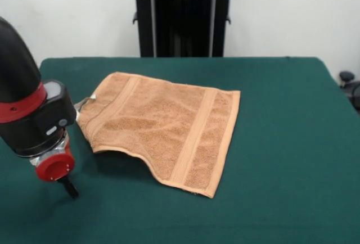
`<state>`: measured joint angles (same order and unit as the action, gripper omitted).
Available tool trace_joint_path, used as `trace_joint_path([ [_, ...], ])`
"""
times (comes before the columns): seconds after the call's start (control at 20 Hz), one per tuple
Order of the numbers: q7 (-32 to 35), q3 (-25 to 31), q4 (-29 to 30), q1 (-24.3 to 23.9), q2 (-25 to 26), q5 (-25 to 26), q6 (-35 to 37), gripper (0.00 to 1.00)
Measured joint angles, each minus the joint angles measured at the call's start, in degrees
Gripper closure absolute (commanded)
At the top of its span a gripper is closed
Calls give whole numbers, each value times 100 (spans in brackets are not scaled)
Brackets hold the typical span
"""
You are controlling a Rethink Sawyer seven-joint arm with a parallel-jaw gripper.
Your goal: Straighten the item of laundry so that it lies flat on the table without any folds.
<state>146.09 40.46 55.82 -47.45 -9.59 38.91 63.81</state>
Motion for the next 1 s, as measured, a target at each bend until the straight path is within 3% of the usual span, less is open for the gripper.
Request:
trace_joint_path([
  [0.4,44,-557,-256,409,-31,-306,-2,0],
  [0.65,45,-1284,-547,1121,-132,-196,-13,0],
  [1.0,47,-1913,-705,1624,-144,-250,-143,0],
])
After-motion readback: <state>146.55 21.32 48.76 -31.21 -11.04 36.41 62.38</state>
